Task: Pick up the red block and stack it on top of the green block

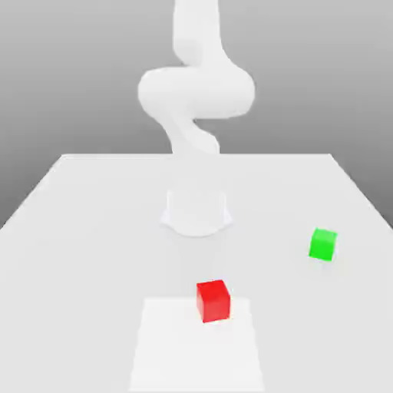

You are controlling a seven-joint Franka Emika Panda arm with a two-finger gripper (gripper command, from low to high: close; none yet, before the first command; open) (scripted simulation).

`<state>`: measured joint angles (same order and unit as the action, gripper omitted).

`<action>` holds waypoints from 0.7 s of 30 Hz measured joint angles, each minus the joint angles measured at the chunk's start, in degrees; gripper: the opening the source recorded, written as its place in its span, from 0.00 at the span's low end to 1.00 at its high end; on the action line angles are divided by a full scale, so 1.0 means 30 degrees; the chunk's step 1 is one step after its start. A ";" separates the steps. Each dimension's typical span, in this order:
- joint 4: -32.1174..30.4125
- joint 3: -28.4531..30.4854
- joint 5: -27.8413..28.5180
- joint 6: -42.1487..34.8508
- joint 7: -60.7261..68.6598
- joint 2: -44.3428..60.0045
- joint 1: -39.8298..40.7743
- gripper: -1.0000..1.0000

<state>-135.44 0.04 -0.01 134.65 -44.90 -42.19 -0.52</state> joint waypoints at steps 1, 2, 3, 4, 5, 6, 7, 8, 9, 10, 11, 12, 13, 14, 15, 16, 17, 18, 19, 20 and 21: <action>-0.0586 0.0012 0.0003 0.0466 0.0150 0.0601 -0.0092 0.50; -0.1160 0.0036 0.0019 0.0921 0.0289 0.1198 -0.0197 0.50; -0.1730 0.0047 0.0020 0.1377 0.0437 0.1788 -0.0285 0.50; -0.2296 0.0059 0.0022 0.1828 0.0583 0.2375 -0.0373 0.50; -0.2861 0.0070 0.0023 0.2277 0.0730 0.2960 -0.0460 0.50; -0.3427 0.0081 0.0024 0.2725 0.0878 0.3544 -0.0547 0.50; -0.3996 0.0091 0.0025 0.3175 0.1027 0.4131 -0.0633 0.50; -0.4569 0.0102 0.0026 0.3626 0.1177 0.4723 -0.0721 0.50; -0.5149 0.0110 0.0025 0.4083 0.1332 0.5323 -0.0806 0.50; -0.5737 0.0118 0.0024 0.4546 0.1489 0.5934 -0.0894 0.50; -0.6335 0.0124 0.0022 0.5019 0.1651 0.6560 -0.0979 0.50; -0.6945 0.0130 0.0021 0.5504 0.1816 0.7206 -0.1068 0.50; -0.7570 0.0120 0.0012 0.6005 0.1992 0.7879 -0.1145 0.50; -0.8212 0.0112 0.0007 0.6528 0.2172 0.8585 -0.1227 0.50; -0.8874 0.0109 0.0006 0.7078 0.2356 0.9335 -0.1317 0.50; -0.9496 0.0103 0.0008 0.7726 0.2533 1.0218 -0.1406 0.50; -0.9948 0.0089 0.0012 0.8591 0.2683 1.1381 -0.1480 0.50; -1.0190 0.0065 0.0009 0.9514 0.2790 1.2591 -0.1519 0.50; -1.0263 0.0051 0.0004 1.0274 0.2847 1.3544 -0.1572 0.50; -1.0250 0.0044 -0.0003 1.0951 0.2879 1.4366 -0.1595 0.50; -1.0196 0.0046 -0.0018 1.1588 0.2902 1.5124 -0.1584 0.50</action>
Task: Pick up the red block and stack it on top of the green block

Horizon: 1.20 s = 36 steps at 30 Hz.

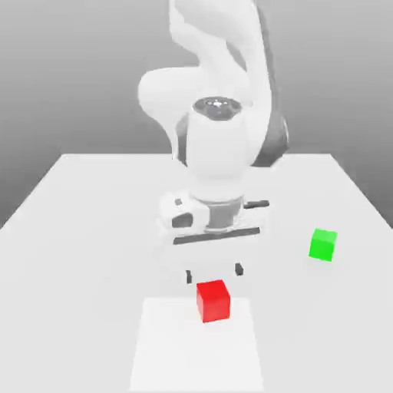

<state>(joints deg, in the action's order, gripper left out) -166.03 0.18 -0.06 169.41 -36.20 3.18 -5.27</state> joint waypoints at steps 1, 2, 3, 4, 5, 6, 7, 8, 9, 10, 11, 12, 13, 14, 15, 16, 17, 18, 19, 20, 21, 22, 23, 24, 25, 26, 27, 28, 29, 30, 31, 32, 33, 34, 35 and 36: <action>0.0076 -0.0011 -0.0009 0.0616 0.0013 0.0725 0.0013 0.50; 0.0162 -0.0017 -0.0023 0.1221 0.0026 0.1433 0.0018 0.50; 0.0255 -0.0028 -0.0036 0.1826 0.0036 0.2139 0.0026 0.50; 0.0301 -0.0033 -0.0040 0.2130 0.0040 0.2494 0.0031 0.00; 0.0301 -0.0033 -0.0040 0.2130 0.0040 0.2494 0.0031 0.00; 0.0301 -0.0034 -0.0034 0.2129 0.0033 0.2494 0.0034 0.00; 0.0302 -0.0036 -0.0021 0.2126 0.0021 0.2493 0.0036 0.00; 0.0302 -0.0038 -0.0006 0.2124 0.0005 0.2493 0.0034 0.00; 0.0302 -0.0041 0.0011 0.2121 -0.0012 0.2493 0.0033 0.00; 0.0327 -0.0049 0.0024 0.2275 -0.0018 0.2669 0.0045 0.00; 0.0289 -0.0052 0.0033 0.2055 -0.0023 0.2414 0.0055 0.00; 0.0222 -0.0059 0.0046 0.1648 -0.0031 0.1941 0.0069 0.00; 0.0139 -0.0070 0.0055 0.1147 -0.0037 0.1359 0.0084 0.00; 0.0050 -0.0083 0.0059 0.0600 -0.0038 0.0721 0.0099 0.00; -0.0044 -0.0100 0.0057 0.0028 -0.0036 0.0057 0.0116 0.00; -0.0139 -0.0128 0.0051 -0.0555 -0.0032 -0.0622 0.0142 0.00; -0.0236 -0.0080 0.0044 -0.1144 -0.0027 -0.1307 0.0091 0.00; -0.0332 -0.0069 0.0039 -0.1736 -0.0023 -0.1995 0.0080 0.00; -0.0405 -0.0151 -0.0067 -0.2217 0.0180 -0.2562 -0.0103 0.00; -0.0447 -0.0300 -0.0285 -0.2543 0.0638 -0.2958 -0.0506 0.00; -0.0476 -0.0481 -0.0540 -0.2801 0.1198 -0.3278 -0.1022 0.00; -0.0499 -0.0680 -0.0803 -0.3020 0.1807 -0.3557 -0.1600 0.00; -0.0519 -0.0892 -0.1062 -0.3219 0.2432 -0.3813 -0.2199 0.00; -0.0540 -0.1105 -0.1307 -0.3404 0.3059 -0.4056 -0.2812 0.00; -0.0561 -0.1305 -0.1530 -0.3581 0.3676 -0.4289 -0.3440 0.00; -0.0584 -0.1516 -0.1742 -0.3751 0.4287 -0.4515 -0.4059 0.00; -0.0608 -0.1733 -0.1942 -0.3915 0.4892 -0.4734 -0.4671 0.00; -0.0635 -0.1939 -0.2122 -0.4073 0.5484 -0.4946 -0.5290 0.00; -0.0663 -0.2154 -0.2293 -0.4224 0.6070 -0.5151 -0.5899 0.00; -0.0694 -0.2353 -0.2442 -0.4369 0.6641 -0.5349 -0.6520 0.00; -0.0727 -0.2559 -0.2583 -0.4507 0.7206 -0.5537 -0.7133 0.00; -0.0762 -0.2764 -0.2713 -0.4639 0.7764 -0.5718 -0.7744 0.00; -0.0799 -0.3033 -0.2856 -0.4761 0.8332 -0.5890 -0.8299 0.00; -0.0838 -0.3244 -0.2976 -0.4880 0.8882 -0.6051 -0.8902 0.00; -0.0879 -0.3447 -0.3078 -0.4990 0.9421 -0.6202 -0.9509 0.00; -0.0923 -0.3657 -0.3173 -0.5091 0.9954 -0.6341 -1.0109 0.00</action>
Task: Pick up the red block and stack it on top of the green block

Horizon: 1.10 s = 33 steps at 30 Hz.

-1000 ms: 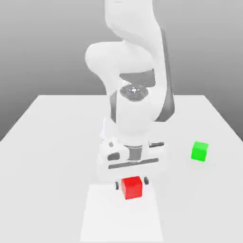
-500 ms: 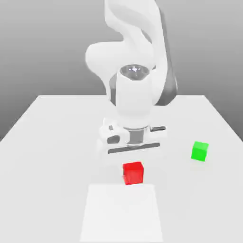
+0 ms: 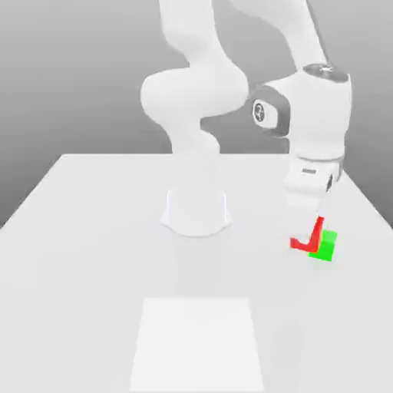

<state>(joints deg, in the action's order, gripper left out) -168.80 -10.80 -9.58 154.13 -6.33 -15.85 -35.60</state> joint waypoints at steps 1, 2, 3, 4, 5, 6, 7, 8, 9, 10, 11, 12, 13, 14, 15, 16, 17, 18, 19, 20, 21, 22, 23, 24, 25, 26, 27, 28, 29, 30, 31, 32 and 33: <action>-0.0045 -0.0214 -0.0089 -0.0093 0.0530 -0.0128 -0.0595 0.00; -0.0093 -0.0426 -0.0167 -0.0177 0.1053 -0.0243 -0.1188 0.00; -0.0143 -0.0638 -0.0238 -0.0253 0.1570 -0.0346 -0.1779 0.00; -0.0195 -0.0846 -0.0297 -0.0319 0.2079 -0.0434 -0.2372 0.00; -0.0249 -0.1051 -0.0346 -0.0375 0.2583 -0.0509 -0.2963 0.00; -0.0305 -0.1262 -0.0392 -0.0422 0.3084 -0.0569 -0.3547 0.00; -0.0364 -0.1439 -0.0395 -0.0461 0.3550 -0.0614 -0.4155 0.00; -0.0423 -0.1657 -0.0433 -0.0486 0.4049 -0.0642 -0.4721 0.00; -0.0441 -0.1846 -0.0309 -0.0422 0.4251 -0.0539 -0.4946 0.00; -0.0428 -0.2005 -0.0064 -0.0279 0.4231 -0.0332 -0.4926 0.00; -0.0402 -0.2158 0.0231 -0.0083 0.4105 -0.0067 -0.4780 0.00; -0.0371 -0.2302 0.0551 0.0153 0.3927 0.0234 -0.4581 0.00; -0.0340 -0.2438 0.0878 0.0422 0.3725 0.0560 -0.4362 0.00; -0.0312 -0.2557 0.1212 0.0719 0.3510 0.0905 -0.4149 0.00; -0.0287 -0.2651 0.1549 0.1042 0.3287 0.1266 -0.3958 0.00; -0.0267 -0.2748 0.1874 0.1387 0.3067 0.1638 -0.3769 0.00; -0.0250 -0.2826 0.2194 0.1753 0.2850 0.2023 -0.3603 0.00; -0.0239 -0.2914 0.2491 0.2139 0.2646 0.2417 -0.3438 0.00; -0.0232 -0.2969 0.2779 0.2543 0.2447 0.2821 -0.3312 0.00; -0.0231 -0.3008 0.3044 0.2963 0.2264 0.3234 -0.3212 0.00; -0.0236 -0.3017 0.3276 0.3398 0.2102 0.3655 -0.3154 0.00; -0.0245 -0.3020 0.3458 0.3847 0.1976 0.4081 -0.3118 0.00; -0.0261 -0.3011 0.3565 0.4309 0.1901 0.4512 -0.3120 0.00; -0.0284 -0.2996 0.3563 0.4788 0.1903 0.4953 -0.3168 0.00; -0.0298 -0.2917 0.3549 0.5055 0.1913 0.5198 -0.3291 1.00; -0.0298 -0.2915 0.3549 0.5055 0.1913 0.5198 -0.3330 1.00; -0.0298 -0.2915 0.3549 0.5055 0.1913 0.5198 -0.3368 1.00; -0.0298 -0.2915 0.3549 0.5055 0.1913 0.5198 -0.3402 1.00; -0.0298 -0.2915 0.3549 0.5055 0.1913 0.5198 -0.3433 1.00; -0.0298 -0.2916 0.3549 0.5055 0.1913 0.5198 -0.3461 1.00; -0.0304 -0.2869 0.3527 0.5203 0.1932 0.5321 -0.3532 1.00; -0.0293 -0.2798 0.3600 0.5035 0.1882 0.5165 -0.3614 1.00; -0.0275 -0.2719 0.3653 0.4714 0.1846 0.4871 -0.3592 1.00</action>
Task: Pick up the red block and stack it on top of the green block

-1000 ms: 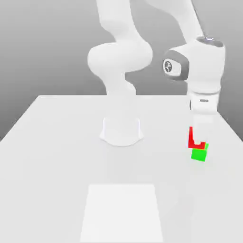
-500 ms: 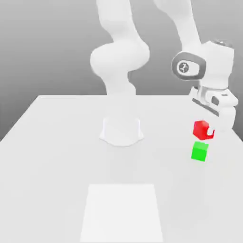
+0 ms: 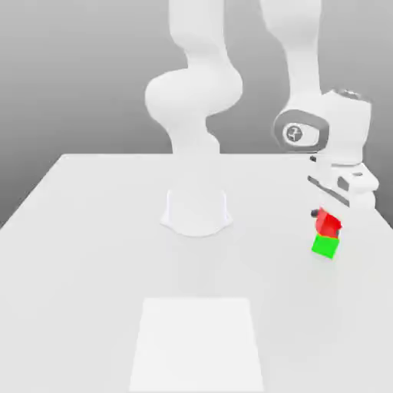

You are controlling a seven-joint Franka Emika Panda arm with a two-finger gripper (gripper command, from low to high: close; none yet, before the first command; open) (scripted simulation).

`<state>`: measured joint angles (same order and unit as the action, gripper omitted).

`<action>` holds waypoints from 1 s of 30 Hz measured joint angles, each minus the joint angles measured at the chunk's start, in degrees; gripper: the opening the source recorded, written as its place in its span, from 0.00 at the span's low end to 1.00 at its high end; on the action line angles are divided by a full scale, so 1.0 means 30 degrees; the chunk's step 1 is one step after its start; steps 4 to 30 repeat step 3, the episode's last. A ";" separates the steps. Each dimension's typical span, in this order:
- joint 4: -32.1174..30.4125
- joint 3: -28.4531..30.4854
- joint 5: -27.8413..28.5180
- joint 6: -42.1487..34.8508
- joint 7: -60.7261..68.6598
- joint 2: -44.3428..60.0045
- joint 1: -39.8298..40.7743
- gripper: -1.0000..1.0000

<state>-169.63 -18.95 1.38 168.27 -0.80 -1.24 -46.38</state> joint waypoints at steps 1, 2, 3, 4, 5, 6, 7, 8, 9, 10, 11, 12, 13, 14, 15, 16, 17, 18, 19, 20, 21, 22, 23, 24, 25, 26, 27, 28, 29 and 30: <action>0.0017 0.0055 -0.0011 -0.0393 0.0008 -0.0362 0.0119 1.00; 0.0031 0.0092 -0.0092 -0.0815 0.0065 -0.0755 0.0105 1.00; 0.0040 0.0143 -0.0228 -0.1245 0.0161 -0.1161 0.0040 1.00; 0.0040 0.0143 -0.0228 -0.1245 0.0161 -0.1161 0.0040 1.00; 0.0040 0.0143 -0.0228 -0.1245 0.0161 -0.1161 0.0040 1.00; 0.0040 0.0143 -0.0228 -0.1245 0.0161 -0.1161 0.0040 1.00; 0.0040 0.0143 -0.0228 -0.1245 0.0161 -0.1161 0.0040 1.00; 0.0040 0.0143 -0.0228 -0.1245 0.0161 -0.1161 0.0040 1.00; 0.0040 0.0143 -0.0228 -0.1245 0.0161 -0.1161 0.0040 1.00; 0.0040 0.0143 -0.0228 -0.1245 0.0161 -0.1161 0.0040 1.00; 0.0040 0.0143 -0.0228 -0.1245 0.0161 -0.1161 0.0040 1.00; 0.0040 0.0143 -0.0228 -0.1245 0.0161 -0.1161 0.0040 1.00; 0.0040 0.0143 -0.0228 -0.1245 0.0161 -0.1161 0.0040 1.00; 0.0040 0.0143 -0.0228 -0.1245 0.0161 -0.1161 0.0040 1.00; 0.0040 0.0143 -0.0228 -0.1245 0.0161 -0.1161 0.0040 1.00; 0.0040 0.0143 -0.0228 -0.1245 0.0161 -0.1161 0.0040 1.00; 0.0040 0.0143 -0.0228 -0.1245 0.0161 -0.1161 0.0040 1.00; 0.0040 0.0143 -0.0228 -0.1245 0.0161 -0.1161 0.0040 1.00; 0.0040 0.0143 -0.0228 -0.1245 0.0161 -0.1161 0.0040 1.00; 0.0040 0.0143 -0.0228 -0.1245 0.0161 -0.1161 0.0040 1.00; 0.0040 0.0143 -0.0228 -0.1245 0.0161 -0.1161 0.0040 1.00; 0.0040 0.0143 -0.0228 -0.1245 0.0161 -0.1161 0.0040 1.00; 0.0040 0.0143 -0.0228 -0.1245 0.0161 -0.1161 0.0040 1.00; 0.0040 0.0143 -0.0228 -0.1245 0.0161 -0.1161 0.0040 1.00; 0.0040 0.0143 -0.0228 -0.1245 0.0161 -0.1161 0.0040 1.00; 0.0040 0.0143 -0.0228 -0.1245 0.0161 -0.1161 0.0040 1.00; 0.0040 0.0143 -0.0228 -0.1245 0.0161 -0.1161 0.0040 1.00; 0.0040 0.0143 -0.0228 -0.1245 0.0161 -0.1161 0.0040 1.00; 0.0040 0.0143 -0.0228 -0.1245 0.0161 -0.1161 0.0040 1.00; 0.0040 0.0143 -0.0228 -0.1245 0.0161 -0.1161 0.0040 1.00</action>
